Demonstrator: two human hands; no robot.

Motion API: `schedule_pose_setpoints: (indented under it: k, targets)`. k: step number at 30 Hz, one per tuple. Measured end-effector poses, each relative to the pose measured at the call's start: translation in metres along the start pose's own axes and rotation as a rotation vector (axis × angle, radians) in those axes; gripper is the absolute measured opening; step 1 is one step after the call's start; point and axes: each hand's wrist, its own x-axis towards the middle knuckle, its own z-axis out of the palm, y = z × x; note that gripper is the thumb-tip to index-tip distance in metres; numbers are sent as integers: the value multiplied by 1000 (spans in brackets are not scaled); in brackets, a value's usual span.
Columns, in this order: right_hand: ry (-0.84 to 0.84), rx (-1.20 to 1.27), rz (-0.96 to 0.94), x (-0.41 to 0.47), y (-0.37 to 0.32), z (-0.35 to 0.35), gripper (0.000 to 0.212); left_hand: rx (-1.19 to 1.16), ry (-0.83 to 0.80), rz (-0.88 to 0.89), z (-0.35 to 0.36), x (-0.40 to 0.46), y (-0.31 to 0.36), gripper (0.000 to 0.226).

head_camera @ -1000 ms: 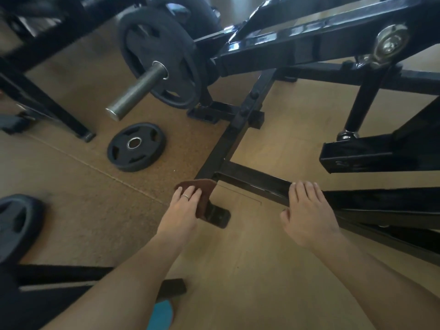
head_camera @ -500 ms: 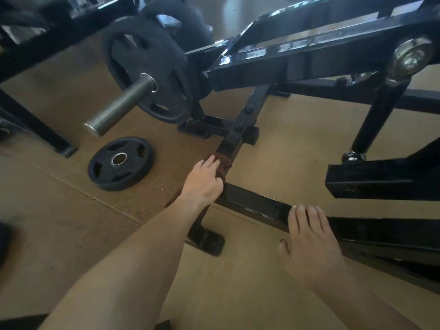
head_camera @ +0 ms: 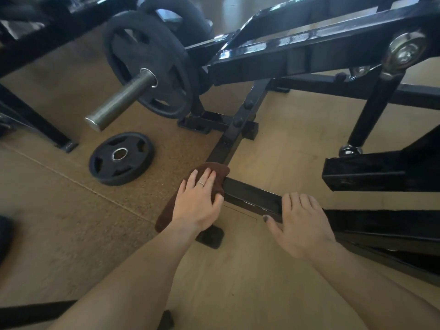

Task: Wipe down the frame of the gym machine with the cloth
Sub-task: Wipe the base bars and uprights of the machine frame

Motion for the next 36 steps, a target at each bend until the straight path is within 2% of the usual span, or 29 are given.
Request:
schedule_pose_setpoints:
  k: [2, 9, 14, 17, 22, 31, 36]
  targets:
    - [-11, -28, 7, 1, -1, 4, 85, 6, 12, 10, 1, 14, 2, 63]
    - [-55, 0, 67, 4, -4, 9, 91, 5, -8, 103, -7, 95, 18, 61]
    - [-32, -24, 75, 7, -1, 22, 76, -29, -9, 125, -12, 155, 32, 61]
    - [-42, -21, 59, 11, 1, 24, 75, -80, 4, 129, -12, 176, 29, 62]
    - [-45, -65, 26, 7, 0, 13, 82, -91, 14, 94, -12, 154, 32, 60]
    - [-59, -19, -12, 0, -3, -3, 80, -161, 20, -57, -2, 37, -6, 61]
    - [-83, 34, 44, 1, -3, 3, 83, -150, 33, -32, -2, 55, 0, 59]
